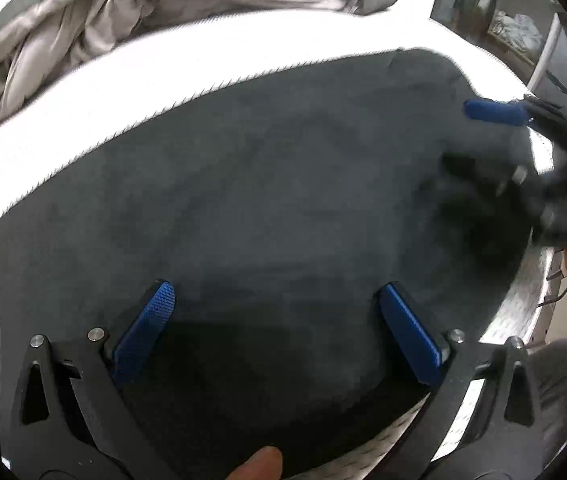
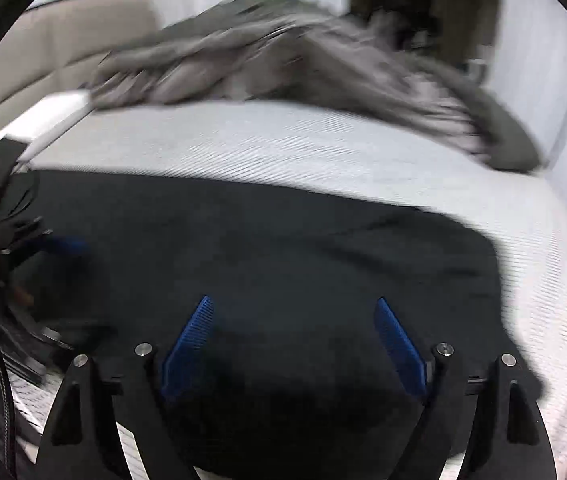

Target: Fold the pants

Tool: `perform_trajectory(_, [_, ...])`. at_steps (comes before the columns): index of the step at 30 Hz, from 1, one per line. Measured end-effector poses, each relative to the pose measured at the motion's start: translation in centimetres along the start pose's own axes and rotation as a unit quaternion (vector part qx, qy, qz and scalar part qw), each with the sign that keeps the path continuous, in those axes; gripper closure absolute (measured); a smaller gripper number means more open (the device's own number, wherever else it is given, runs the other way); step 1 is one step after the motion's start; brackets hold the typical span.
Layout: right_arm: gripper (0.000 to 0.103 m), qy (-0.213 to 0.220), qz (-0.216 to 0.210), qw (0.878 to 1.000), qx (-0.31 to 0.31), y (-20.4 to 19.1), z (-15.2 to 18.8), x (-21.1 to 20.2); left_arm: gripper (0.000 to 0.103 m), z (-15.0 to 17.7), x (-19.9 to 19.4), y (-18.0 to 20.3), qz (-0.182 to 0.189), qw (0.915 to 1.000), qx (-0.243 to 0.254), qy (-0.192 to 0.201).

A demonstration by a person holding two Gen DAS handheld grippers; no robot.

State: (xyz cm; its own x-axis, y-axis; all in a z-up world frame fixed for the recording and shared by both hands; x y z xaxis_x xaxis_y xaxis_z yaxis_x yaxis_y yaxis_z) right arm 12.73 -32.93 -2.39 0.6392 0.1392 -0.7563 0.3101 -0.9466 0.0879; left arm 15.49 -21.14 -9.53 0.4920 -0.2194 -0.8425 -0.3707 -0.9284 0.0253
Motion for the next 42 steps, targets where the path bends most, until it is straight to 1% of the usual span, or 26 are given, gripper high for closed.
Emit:
perform_trajectory(2, [0.019, -0.033, -0.011, 0.999, -0.028, -2.4, 0.8, 2.4, 0.001, 1.1, -0.8, -2.6, -0.008, 0.9999, -0.014, -0.005])
perform_trajectory(3, [0.019, -0.055, -0.006, 0.997, -0.059, -3.7, 1.5, 3.7, 0.001, 1.8, -1.4, -4.5, -0.031, 0.9994, -0.015, -0.003])
perform_trajectory(5, [0.017, -0.064, 0.007, 0.994, -0.086, -3.6, 2.0, 4.6, 0.001, 3.0, -2.3, -8.4, -0.065, 0.9975, -0.025, -0.001])
perform_trajectory(6, [0.015, -0.064, 0.004, 0.995, -0.081, -3.2, 2.0, 4.5, 0.001, 3.8, -2.7, -10.1, -0.075, 0.9965, -0.038, -0.004])
perform_trajectory(8, [0.015, -0.079, 0.014, 0.995, -0.056, -1.2, 2.6, 3.8, 0.012, 5.9, -3.7, -14.0, -0.083, 0.9937, -0.074, -0.008])
perform_trajectory(10, [0.014, -0.091, 0.030, 0.994, -0.046, 0.8, 2.8, 3.6, 0.020, 7.8, -5.0, -16.8, -0.088, 0.9922, -0.088, -0.002])
perform_trajectory(11, [0.014, -0.093, 0.037, 0.994, -0.039, 1.5, 2.7, 3.5, 0.030, 8.4, -5.6, -17.6, -0.085, 0.9922, -0.092, 0.002])
perform_trajectory(12, [0.014, -0.093, 0.037, 0.995, -0.029, 2.0, 2.2, 3.4, 0.034, 8.7, -6.3, -18.0, -0.074, 0.9924, -0.098, 0.009])
perform_trajectory(13, [0.014, -0.091, 0.036, 0.995, -0.020, 2.0, 2.0, 3.3, 0.044, 8.7, -7.0, -18.3, -0.062, 0.9918, -0.110, 0.020])
perform_trajectory(14, [0.016, -0.079, 0.038, 0.996, -0.008, 1.5, 1.5, 2.8, 0.047, 8.3, -7.7, -18.5, -0.048, 0.9906, -0.123, 0.034])
perform_trajectory(16, [0.016, -0.037, 0.026, 0.999, 0.009, -0.3, -1.3, 2.3, 0.047, 6.9, -8.2, -18.4, -0.020, 0.9877, -0.144, 0.058])
perform_trajectory(18, [0.016, -0.014, 0.001, 1.000, 0.001, -4.3, -3.8, 2.9, 0.047, 5.6, -7.6, -18.1, -0.017, 0.9860, -0.154, 0.062])
perform_trajectory(19, [0.016, -0.012, -0.006, 1.000, -0.007, -6.1, -4.3, 3.3, 0.047, 5.3, -6.6, -18.3, -0.022, 0.9865, -0.154, 0.050])
perform_trajectory(21, [0.016, -0.023, -0.025, 0.999, -0.032, -10.9, -4.8, 5.0, 0.047, 5.2, -4.5, -17.8, -0.033, 0.9878, -0.151, 0.017])
perform_trajectory(22, [0.016, -0.036, -0.037, 0.997, -0.050, -13.3, -4.6, 6.2, 0.047, 5.2, -3.9, -17.3, -0.041, 0.9886, -0.145, 0.010])
perform_trajectory(24, [0.016, -0.050, -0.038, 0.993, -0.097, -16.6, -4.5, 8.3, 0.047, 5.5, -3.8, -17.2, -0.048, 0.9912, -0.123, 0.010])
perform_trajectory(25, [0.017, -0.056, -0.033, 0.991, -0.117, -18.5, -3.5, 8.2, 0.047, 5.7, -3.9, -17.5, -0.050, 0.9916, -0.119, 0.010])
perform_trajectory(26, [0.017, -0.060, -0.026, 0.989, -0.131, -18.8, -3.2, 8.4, 0.047, 6.3, -4.3, -18.1, -0.059, 0.9916, -0.115, 0.010])
perform_trajectory(28, [0.017, -0.066, -0.022, 0.990, -0.121, -17.0, -2.8, 8.3, 0.047, 7.9, -5.4, -19.2, -0.066, 0.9915, -0.111, 0.011])
perform_trajectory(31, [0.016, -0.084, 0.054, 0.993, -0.064, -8.9, -1.7, 8.1, 0.047, 9.4, -6.6, -21.4, -0.081, 0.9919, -0.098, 0.004])
perform_trajectory(33, [0.014, -0.100, 0.077, 0.992, -0.014, -4.5, -0.7, 7.7, 0.047, 9.1, -7.3, -23.1, -0.115, 0.9880, -0.103, 0.009])
perform_trajectory(35, [0.014, -0.109, 0.087, 0.990, 0.027, -1.8, -0.2, 7.0, 0.047, 8.8, -8.5, -24.0, -0.129, 0.9832, -0.127, 0.023])
perform_trajectory(37, [0.017, -0.100, 0.080, 0.991, 0.036, -1.9, -0.8, 6.1, 0.047, 7.4, -8.8, -24.0, -0.109, 0.9821, -0.149, 0.039])
perform_trajectory(39, [0.017, -0.074, 0.047, 0.996, 0.031, -4.4, -2.6, 5.5, 0.047, 5.3, -8.1, -23.6, -0.084, 0.9816, -0.164, 0.049])
perform_trajectory(41, [0.017, -0.059, 0.010, 0.998, 0.013, -7.8, -4.6, 6.0, 0.047, 3.8, -7.0, -23.0, -0.082, 0.9822, -0.162, 0.048])
perform_trajectory(42, [0.017, -0.054, -0.002, 0.999, 0.004, -9.2, -5.4, 6.4, 0.047, 3.4, -6.4, -22.8, -0.091, 0.9822, -0.158, 0.046])
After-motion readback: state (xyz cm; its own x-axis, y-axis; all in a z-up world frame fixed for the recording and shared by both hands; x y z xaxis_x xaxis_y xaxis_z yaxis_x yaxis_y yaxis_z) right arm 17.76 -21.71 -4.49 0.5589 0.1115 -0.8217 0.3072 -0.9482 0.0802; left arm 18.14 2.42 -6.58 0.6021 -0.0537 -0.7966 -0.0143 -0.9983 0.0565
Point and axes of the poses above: each gripper's, at about its wrist camera, not at the fingertips, and x roughly the way its jaws point, y to its right, z to its underside, the point moved 10 cm from there along x, roughly the way its jaws point, and after that the axes turned 3 degrees about -z, right-handed, at the moved point
